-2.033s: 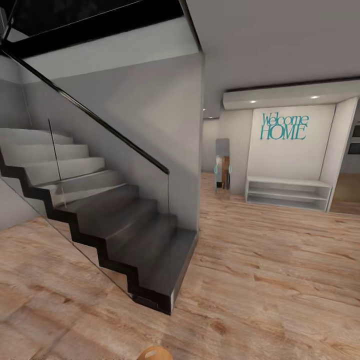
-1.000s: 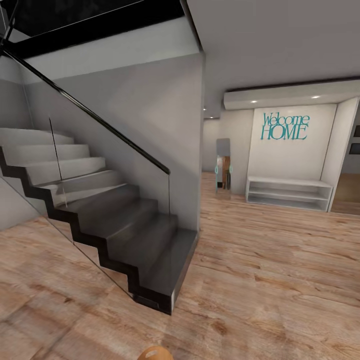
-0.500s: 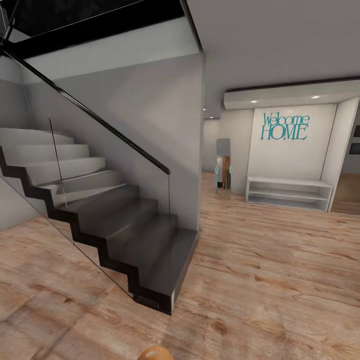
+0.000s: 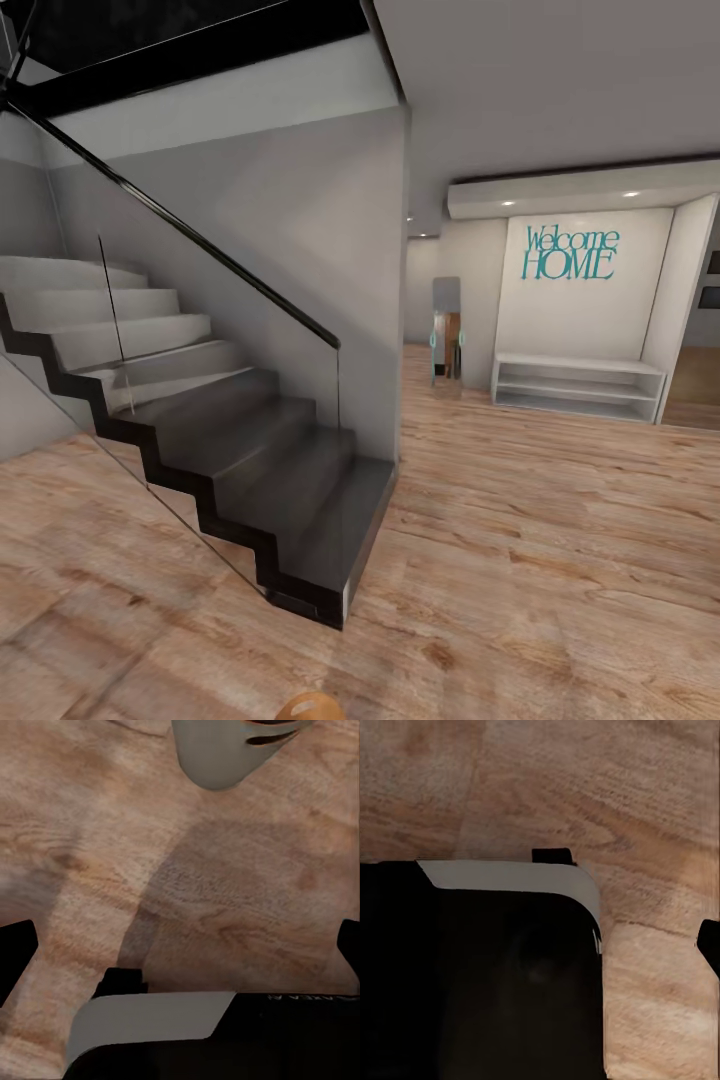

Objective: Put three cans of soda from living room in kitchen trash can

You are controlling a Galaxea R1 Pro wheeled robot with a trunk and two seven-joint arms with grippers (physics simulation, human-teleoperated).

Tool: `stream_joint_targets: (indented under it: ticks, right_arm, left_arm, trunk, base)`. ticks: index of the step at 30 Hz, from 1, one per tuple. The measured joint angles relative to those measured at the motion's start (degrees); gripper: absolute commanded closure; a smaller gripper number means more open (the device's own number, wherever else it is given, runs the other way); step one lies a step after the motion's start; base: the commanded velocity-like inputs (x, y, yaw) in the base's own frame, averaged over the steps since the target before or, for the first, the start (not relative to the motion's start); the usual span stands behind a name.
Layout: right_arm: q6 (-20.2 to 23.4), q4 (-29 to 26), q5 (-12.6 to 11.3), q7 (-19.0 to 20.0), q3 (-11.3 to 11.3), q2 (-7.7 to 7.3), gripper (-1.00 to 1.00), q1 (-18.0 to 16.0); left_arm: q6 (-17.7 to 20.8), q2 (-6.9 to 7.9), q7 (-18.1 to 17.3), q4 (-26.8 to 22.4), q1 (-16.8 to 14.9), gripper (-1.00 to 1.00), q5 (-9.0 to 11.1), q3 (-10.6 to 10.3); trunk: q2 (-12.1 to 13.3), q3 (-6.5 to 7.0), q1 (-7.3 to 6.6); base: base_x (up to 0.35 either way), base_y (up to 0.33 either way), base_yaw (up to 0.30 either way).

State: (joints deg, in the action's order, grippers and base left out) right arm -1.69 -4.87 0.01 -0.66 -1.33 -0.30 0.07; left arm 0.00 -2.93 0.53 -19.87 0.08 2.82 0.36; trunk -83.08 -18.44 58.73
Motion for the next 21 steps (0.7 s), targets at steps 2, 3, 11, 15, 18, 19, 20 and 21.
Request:
stream_joint_targets:
  ticks: [2, 3, 11, 15, 18, 19, 20, 21]
  right_arm:
    - [0.15, -2.80, -0.03, -1.02, -0.02, -0.36, -1.00, -0.09]
    - [0.20, -3.91, -0.05, -1.58, -0.03, -0.47, -1.00, -0.10]
    - [3.50, -21.59, -0.05, -9.84, -0.12, -2.13, -1.00, -0.24]
    - [9.82, -35.13, 0.07, -11.15, -0.07, -2.42, -1.00, -0.26]
    - [15.32, -44.14, 0.04, -11.19, -0.07, -2.47, -1.00, -0.25]
    - [17.60, -47.82, -0.04, -11.06, -0.06, -2.45, -1.00, -0.26]
    - [18.68, -49.65, -0.11, -10.98, -0.07, -2.46, -1.00, -0.25]
    - [20.56, -52.54, -0.13, -10.87, -0.07, -2.46, -1.00, -0.25]
  left_arm:
    - [-0.63, -0.07, 2.04, -2.33, -0.01, -1.00, -0.05, 0.08]
    - [-1.03, -0.08, 3.08, -3.21, 0.00, -1.00, -0.04, 0.08]
    - [0.48, -0.30, 12.76, -16.22, 0.00, -1.00, -0.49, -0.89]
    - [9.39, -0.30, 12.18, -26.89, -0.01, -1.00, -0.56, -2.38]
    - [16.64, -0.19, 9.46, -35.62, 0.00, -1.00, -0.54, -4.02]
    - [20.05, -0.14, 7.46, -39.70, -0.01, -1.00, -0.43, -4.93]
    - [21.74, -0.12, 6.22, -41.89, 0.00, -1.00, -0.34, -5.36]
    - [24.60, -0.12, 3.55, -45.54, 0.00, -1.00, -0.21, -6.08]
  trunk:
    - [0.00, 0.00, 0.00]
    - [0.00, 0.00, 0.00]
    - [0.00, 0.00, 0.00]
    - [0.00, 0.01, 0.00]
    - [0.00, 0.00, 0.00]
    - [0.00, 0.01, 0.00]
    - [0.00, 0.00, 0.00]
    - [0.00, 0.01, 0.00]
  base:
    - [0.000, 0.000, 0.000]
    - [0.000, 0.000, 0.000]
    - [0.000, 0.000, 0.000]
    - [0.000, 0.000, 0.000]
    - [0.000, 0.000, 0.000]
    - [0.000, 0.000, 0.000]
    - [0.000, 0.000, 0.000]
    - [0.000, 0.000, 0.000]
